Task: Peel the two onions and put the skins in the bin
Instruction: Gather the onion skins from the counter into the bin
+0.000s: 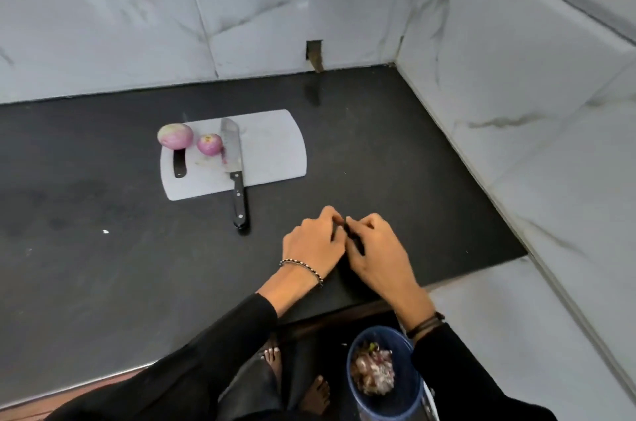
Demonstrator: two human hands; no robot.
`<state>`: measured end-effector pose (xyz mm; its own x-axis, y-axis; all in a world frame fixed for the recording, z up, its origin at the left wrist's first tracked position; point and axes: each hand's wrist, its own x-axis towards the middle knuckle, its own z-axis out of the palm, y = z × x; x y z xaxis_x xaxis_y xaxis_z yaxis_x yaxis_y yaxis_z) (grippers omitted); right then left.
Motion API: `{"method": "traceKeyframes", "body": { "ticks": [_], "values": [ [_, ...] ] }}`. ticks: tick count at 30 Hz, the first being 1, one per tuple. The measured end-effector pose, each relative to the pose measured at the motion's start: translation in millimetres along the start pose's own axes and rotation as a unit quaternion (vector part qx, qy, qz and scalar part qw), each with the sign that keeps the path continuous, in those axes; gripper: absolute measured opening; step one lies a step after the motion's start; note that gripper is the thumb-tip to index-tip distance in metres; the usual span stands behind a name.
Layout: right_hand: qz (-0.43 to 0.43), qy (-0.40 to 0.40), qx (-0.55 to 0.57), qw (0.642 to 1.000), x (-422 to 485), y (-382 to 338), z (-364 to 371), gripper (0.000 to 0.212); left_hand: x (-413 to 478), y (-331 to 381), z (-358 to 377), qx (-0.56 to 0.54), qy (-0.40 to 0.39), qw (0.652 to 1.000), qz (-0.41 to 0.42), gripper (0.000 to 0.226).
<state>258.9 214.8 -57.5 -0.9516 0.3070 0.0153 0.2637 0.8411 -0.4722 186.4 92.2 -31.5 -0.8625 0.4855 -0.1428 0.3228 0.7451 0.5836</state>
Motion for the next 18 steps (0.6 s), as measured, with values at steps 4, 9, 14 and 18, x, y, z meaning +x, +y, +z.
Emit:
{"method": "traceKeyframes", "body": {
  "ticks": [4, 9, 14, 18],
  "values": [
    [-0.024, 0.047, -0.134, 0.99, 8.9, -26.8, 27.1, 0.04, 5.3, -42.3, -13.1, 0.015, 0.009, 0.998, -0.054, 0.019],
    [-0.027, 0.068, -0.146, 0.987, 11.1, -27.6, 29.8, 0.04, 10.5, -57.5, -18.2, -0.004, 0.017, 0.997, -0.079, 0.017],
    [0.038, 0.018, -0.012, 0.999, 34.8, -19.5, 7.4, 0.032, 16.4, -53.4, -15.9, -0.014, 0.019, 0.997, -0.074, 0.017],
    [0.065, 0.035, 0.003, 0.997, 48.5, -21.5, 5.5, 0.022, 16.6, -49.9, -14.0, -0.016, 0.012, 0.997, -0.068, 0.016]
  ]
}}
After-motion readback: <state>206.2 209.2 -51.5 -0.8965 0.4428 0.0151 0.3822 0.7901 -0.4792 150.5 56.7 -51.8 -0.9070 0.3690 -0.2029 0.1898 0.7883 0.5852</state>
